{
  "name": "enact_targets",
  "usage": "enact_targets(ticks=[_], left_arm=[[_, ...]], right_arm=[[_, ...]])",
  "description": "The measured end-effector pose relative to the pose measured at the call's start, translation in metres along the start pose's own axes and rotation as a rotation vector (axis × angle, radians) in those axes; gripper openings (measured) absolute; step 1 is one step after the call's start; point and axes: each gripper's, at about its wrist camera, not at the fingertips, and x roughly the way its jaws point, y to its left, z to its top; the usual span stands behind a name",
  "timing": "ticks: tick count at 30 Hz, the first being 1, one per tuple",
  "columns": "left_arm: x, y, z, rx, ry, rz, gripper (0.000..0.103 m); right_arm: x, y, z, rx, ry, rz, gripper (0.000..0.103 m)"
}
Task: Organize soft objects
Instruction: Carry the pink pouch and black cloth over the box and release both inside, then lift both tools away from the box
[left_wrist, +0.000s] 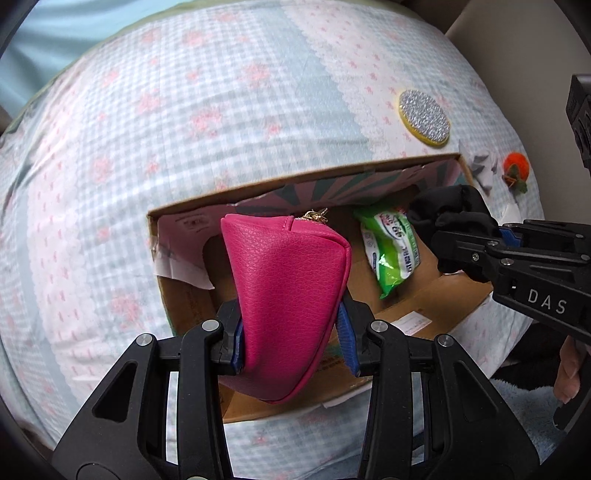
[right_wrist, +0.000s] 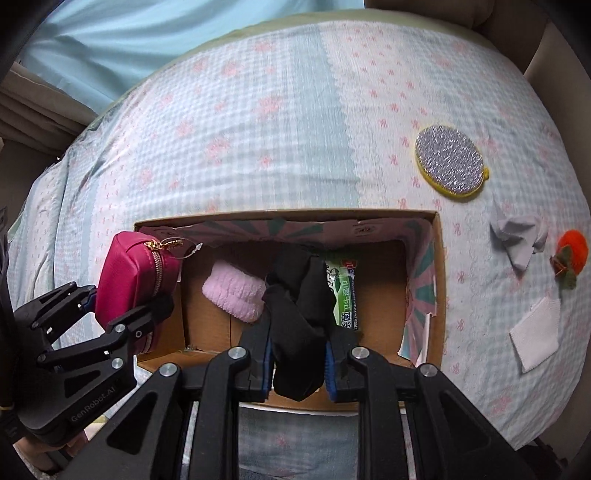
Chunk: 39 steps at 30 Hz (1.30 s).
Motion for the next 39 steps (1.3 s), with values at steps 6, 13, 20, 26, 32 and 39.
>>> enact_targets(ticks=[6, 13, 20, 26, 32, 39], left_arm=[[0.035, 0.004, -0.006, -0.014, 0.093, -0.009, 0.036], [0.030, -0.005, 0.001, 0.038, 0.073, 0.020, 0.102], [0.024, -0.005, -0.001, 0.027, 0.073, 0.010, 0.102], [0.005, -0.008, 0.000, 0.030, 0.029, 0.020, 0.103], [-0.028, -0.015, -0.007, 0.058, -0.041, 0.047, 0.103], [-0.079, -0.024, -0.023, 0.053, -0.148, 0.078, 0.103]], right_arm=[[0.039, -0.002, 0.009, 0.032, 0.114, 0.056, 0.020], [0.059, -0.004, 0.024, 0.070, 0.145, 0.085, 0.091], [0.062, -0.012, 0.022, 0.086, 0.162, 0.089, 0.103], [0.051, -0.012, 0.013, 0.075, 0.150, 0.101, 0.103], [0.019, -0.006, 0.006, 0.046, 0.060, 0.084, 0.103], [-0.045, 0.013, -0.011, -0.039, -0.078, 0.068, 0.103]])
